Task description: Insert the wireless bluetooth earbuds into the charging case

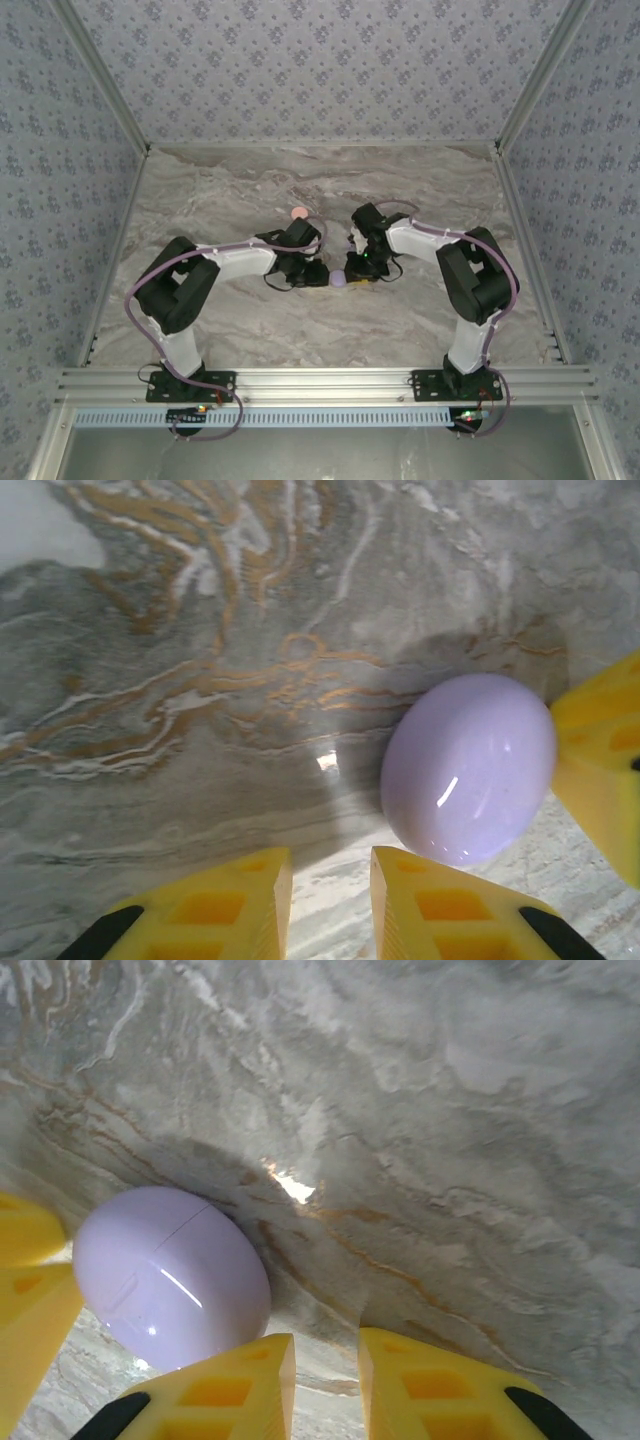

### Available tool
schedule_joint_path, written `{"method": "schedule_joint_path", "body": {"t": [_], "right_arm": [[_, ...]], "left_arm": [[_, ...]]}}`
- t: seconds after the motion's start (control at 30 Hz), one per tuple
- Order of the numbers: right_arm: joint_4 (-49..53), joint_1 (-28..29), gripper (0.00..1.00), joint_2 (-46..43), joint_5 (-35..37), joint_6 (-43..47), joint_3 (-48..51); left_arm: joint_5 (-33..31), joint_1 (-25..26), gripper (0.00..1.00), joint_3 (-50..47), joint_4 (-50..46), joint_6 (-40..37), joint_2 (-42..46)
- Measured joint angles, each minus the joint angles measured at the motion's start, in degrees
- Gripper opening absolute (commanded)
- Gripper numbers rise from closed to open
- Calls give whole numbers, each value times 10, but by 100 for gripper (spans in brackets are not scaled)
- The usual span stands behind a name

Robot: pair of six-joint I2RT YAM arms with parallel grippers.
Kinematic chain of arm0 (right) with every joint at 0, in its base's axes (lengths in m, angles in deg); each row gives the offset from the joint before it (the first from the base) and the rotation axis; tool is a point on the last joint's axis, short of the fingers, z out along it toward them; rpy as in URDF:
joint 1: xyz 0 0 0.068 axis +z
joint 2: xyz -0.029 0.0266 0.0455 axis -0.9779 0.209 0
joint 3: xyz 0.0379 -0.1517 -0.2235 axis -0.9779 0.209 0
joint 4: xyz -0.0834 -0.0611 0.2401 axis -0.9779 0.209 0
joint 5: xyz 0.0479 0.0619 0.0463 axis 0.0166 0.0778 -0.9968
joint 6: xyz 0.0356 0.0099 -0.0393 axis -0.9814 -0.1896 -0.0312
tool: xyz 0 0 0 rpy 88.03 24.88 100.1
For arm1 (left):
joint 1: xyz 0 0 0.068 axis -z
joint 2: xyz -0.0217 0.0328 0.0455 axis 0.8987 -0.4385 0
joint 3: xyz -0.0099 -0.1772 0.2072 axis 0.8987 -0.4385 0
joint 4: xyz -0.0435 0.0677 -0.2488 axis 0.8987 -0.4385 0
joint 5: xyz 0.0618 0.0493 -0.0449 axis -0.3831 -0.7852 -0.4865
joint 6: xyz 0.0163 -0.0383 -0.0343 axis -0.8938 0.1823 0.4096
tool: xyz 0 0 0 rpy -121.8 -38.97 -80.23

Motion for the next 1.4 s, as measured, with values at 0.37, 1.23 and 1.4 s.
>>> {"method": "schedule_joint_path", "body": {"t": [0.37, 1.23, 1.4], "right_arm": [[0, -12, 26, -32, -9, 3, 0], [44, -15, 20, 75, 0, 65, -128], [50, -9, 21, 78, 1, 67, -130]], "left_arm": [[-24, -28, 28, -50, 24, 25, 41], [97, -3, 12, -66, 92, 30, 8], [91, -3, 14, -59, 93, 42, 2]]}}
